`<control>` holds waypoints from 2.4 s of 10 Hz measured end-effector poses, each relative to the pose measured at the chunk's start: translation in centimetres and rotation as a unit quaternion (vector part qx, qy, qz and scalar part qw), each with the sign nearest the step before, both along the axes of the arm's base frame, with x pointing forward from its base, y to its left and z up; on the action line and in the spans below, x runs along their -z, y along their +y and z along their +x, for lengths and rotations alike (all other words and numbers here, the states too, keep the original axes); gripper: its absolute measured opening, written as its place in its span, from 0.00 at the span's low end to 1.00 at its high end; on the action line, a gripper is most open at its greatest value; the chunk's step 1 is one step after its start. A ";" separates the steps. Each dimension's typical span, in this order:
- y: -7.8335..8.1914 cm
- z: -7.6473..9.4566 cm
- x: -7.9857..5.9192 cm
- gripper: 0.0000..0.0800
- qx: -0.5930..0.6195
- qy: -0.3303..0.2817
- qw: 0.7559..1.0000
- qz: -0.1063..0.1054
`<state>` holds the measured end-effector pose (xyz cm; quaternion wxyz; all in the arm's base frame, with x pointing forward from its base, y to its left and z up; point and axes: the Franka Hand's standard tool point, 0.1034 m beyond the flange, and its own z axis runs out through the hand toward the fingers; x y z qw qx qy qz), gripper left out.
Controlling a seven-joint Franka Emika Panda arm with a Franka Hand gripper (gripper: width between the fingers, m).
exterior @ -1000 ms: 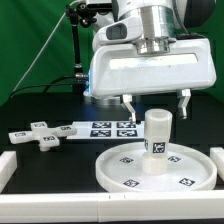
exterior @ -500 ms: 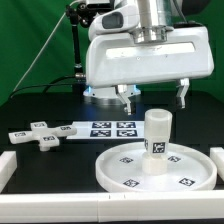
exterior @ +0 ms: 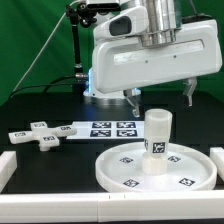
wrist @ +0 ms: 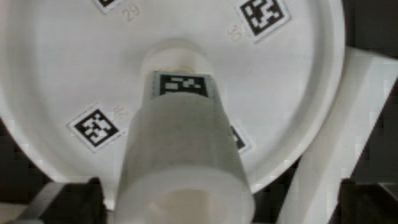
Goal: Assemble round table
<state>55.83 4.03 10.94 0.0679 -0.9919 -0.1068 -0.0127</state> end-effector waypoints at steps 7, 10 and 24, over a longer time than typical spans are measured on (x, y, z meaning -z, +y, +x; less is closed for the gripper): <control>-1.3 2.1 0.7 0.81 -0.013 0.004 1.000 -0.010; -1.3 1.5 1.5 0.81 -0.016 -0.006 1.000 -0.013; -1.2 1.1 2.0 0.51 0.163 -0.003 0.987 0.002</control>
Offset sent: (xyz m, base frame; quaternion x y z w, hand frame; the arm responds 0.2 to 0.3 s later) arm 0.0000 0.0000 0.0000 0.0000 0.0000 0.0000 1.0000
